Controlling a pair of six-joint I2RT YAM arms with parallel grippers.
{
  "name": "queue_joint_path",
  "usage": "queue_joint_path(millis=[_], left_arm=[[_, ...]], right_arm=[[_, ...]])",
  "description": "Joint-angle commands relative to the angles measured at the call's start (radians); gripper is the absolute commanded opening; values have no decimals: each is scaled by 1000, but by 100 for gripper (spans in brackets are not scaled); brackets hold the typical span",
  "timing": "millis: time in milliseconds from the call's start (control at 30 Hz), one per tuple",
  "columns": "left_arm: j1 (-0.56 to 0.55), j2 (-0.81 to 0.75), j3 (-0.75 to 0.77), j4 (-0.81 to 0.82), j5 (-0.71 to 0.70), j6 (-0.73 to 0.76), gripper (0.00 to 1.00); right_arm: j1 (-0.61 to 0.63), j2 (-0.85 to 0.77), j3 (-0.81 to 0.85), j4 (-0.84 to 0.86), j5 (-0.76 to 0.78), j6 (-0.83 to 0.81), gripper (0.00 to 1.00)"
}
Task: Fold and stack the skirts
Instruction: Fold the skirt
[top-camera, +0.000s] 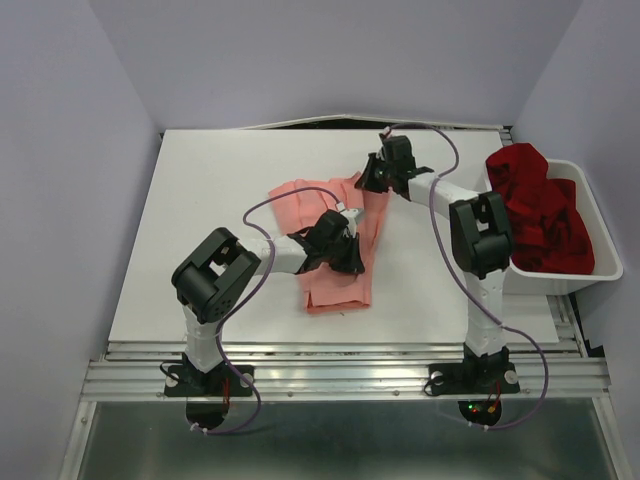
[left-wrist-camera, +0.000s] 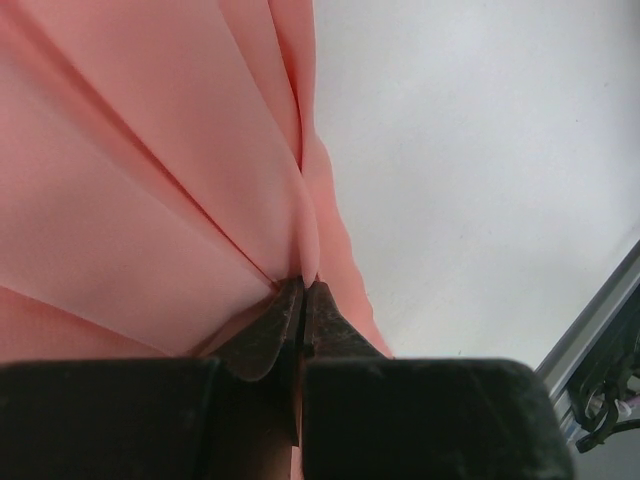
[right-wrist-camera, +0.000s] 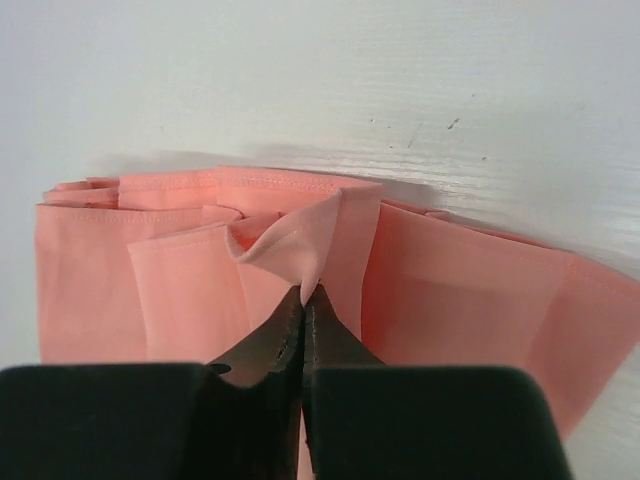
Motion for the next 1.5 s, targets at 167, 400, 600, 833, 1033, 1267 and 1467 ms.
queue_joint_path(millis=[167, 400, 600, 833, 1033, 1267, 1467], left_arm=[[3, -11, -27, -45, -33, 1, 8], [3, -23, -36, -40, -36, 3, 8], [-1, -34, -40, -45, -38, 7, 8], [-18, -116, -57, -54, -78, 33, 19], [-21, -248, -18, -146, -113, 171, 58], [-29, -507, 44, -273, -203, 514, 98], [-30, -799, -122, -374, -115, 886, 99]], right_arm=[[-46, -255, -12, -24, 171, -86, 1], [-55, -243, -92, -56, 301, -146, 1], [-64, -142, -81, -36, 386, -183, 1], [-64, -28, -45, 40, 380, -223, 1], [-64, 33, 17, -36, 293, -246, 4], [-64, -65, 34, -101, 237, -240, 69], [-64, -186, 47, -183, 64, -257, 100]])
